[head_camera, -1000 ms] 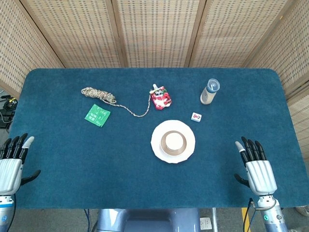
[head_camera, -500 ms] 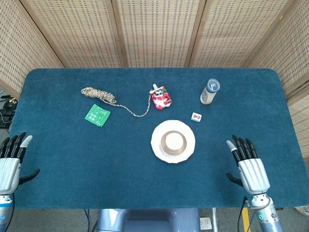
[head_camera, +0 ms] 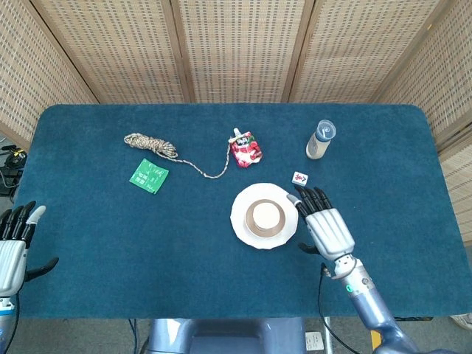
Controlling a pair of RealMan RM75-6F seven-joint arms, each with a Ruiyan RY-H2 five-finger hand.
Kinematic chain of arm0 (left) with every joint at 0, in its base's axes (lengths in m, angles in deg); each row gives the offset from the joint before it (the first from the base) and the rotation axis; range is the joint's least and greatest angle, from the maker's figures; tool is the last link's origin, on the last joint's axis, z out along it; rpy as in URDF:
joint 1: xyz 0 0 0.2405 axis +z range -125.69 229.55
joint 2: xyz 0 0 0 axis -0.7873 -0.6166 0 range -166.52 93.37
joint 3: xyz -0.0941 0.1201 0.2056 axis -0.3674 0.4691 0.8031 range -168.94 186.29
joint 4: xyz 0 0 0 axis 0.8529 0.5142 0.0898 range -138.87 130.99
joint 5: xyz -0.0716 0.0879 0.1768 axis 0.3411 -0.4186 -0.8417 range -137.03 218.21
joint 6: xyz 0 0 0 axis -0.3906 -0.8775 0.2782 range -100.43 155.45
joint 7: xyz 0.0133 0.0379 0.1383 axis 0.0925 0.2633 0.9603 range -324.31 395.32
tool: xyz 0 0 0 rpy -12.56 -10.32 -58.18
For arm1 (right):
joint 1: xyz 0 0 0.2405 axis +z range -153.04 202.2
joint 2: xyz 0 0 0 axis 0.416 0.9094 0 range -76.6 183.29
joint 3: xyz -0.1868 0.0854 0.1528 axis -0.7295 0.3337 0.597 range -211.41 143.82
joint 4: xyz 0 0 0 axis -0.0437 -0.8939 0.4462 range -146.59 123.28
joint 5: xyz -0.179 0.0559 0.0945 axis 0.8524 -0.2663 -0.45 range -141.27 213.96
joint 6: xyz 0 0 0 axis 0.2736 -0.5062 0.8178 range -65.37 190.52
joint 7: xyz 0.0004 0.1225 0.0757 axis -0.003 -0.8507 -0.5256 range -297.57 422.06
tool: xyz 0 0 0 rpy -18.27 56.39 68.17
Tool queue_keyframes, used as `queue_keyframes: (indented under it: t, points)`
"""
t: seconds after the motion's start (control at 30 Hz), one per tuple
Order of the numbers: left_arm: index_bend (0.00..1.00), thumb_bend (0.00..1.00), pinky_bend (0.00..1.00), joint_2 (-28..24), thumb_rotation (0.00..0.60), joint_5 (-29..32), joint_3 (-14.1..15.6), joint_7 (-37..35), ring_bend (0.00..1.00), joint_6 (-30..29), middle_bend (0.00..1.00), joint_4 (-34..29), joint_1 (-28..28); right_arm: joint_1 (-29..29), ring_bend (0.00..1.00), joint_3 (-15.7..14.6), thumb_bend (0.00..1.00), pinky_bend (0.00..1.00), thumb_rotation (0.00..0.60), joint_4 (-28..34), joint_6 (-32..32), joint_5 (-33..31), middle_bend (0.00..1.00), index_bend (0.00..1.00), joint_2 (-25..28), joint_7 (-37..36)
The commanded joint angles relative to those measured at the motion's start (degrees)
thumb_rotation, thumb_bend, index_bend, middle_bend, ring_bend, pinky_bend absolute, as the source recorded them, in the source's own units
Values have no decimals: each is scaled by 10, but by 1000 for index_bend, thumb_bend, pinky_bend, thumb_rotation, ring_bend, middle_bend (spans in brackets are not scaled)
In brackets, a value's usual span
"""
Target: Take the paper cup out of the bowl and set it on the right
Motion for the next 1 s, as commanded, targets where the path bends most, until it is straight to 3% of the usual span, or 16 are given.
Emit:
queue_keyframes:
  t: [0.03, 0.27, 0.47, 1.0]
  points:
    - [0, 26, 0, 0, 600, 3, 0, -2, 0, 5, 0, 2, -2, 84, 0, 42, 327, 4, 600, -15, 50, -139, 0, 152, -61, 100]
    - [0, 26, 0, -3, 600, 17, -5, -11, 0, 15, 0, 5, -6, 136, 0, 46, 368, 10, 600, -34, 35, -230, 0, 213, -88, 160]
    - [0, 26, 0, -5, 600, 21, -6, -18, 0, 20, 0, 7, -7, 166, 0, 32, 381, 12, 600, -42, 19, -282, 0, 234, -99, 187]
    - [0, 26, 0, -8, 600, 20, -5, -23, 0, 17, 0, 5, -7, 203, 0, 4, 383, 27, 600, -73, -2, -312, 0, 275, -122, 181]
